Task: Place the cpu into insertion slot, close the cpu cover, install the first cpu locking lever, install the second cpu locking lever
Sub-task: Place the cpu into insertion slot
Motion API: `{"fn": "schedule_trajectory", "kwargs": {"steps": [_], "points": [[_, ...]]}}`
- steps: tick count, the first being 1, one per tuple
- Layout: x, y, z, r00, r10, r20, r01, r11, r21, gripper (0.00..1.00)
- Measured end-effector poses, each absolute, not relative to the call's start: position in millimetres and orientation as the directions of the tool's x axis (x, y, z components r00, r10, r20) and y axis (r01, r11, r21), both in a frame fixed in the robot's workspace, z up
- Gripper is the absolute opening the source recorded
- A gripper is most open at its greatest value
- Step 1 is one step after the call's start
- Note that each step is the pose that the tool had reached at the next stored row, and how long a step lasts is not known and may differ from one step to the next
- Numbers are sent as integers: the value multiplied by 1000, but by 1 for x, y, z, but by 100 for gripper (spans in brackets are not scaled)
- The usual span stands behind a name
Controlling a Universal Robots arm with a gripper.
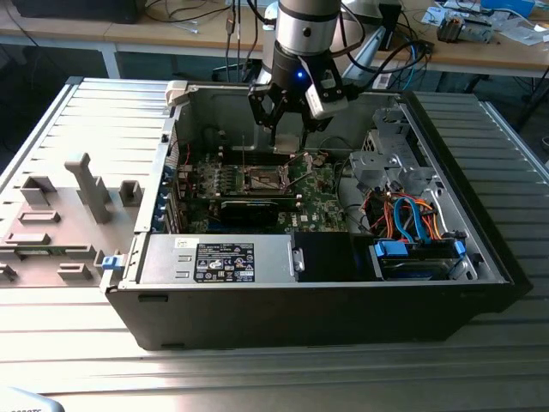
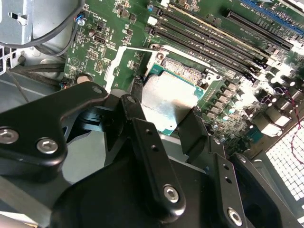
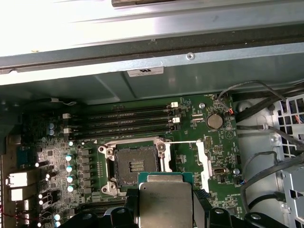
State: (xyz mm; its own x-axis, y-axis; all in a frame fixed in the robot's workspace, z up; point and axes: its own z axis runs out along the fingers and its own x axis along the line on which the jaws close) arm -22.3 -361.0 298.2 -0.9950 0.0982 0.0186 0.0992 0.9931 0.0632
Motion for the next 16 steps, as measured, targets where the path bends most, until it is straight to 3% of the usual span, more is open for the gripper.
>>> {"fn": "schedule_trajectory", "kwargs": {"steps": [16], "points": [[-22, -361, 295, -994, 108, 19, 109, 992, 63, 54]]}}
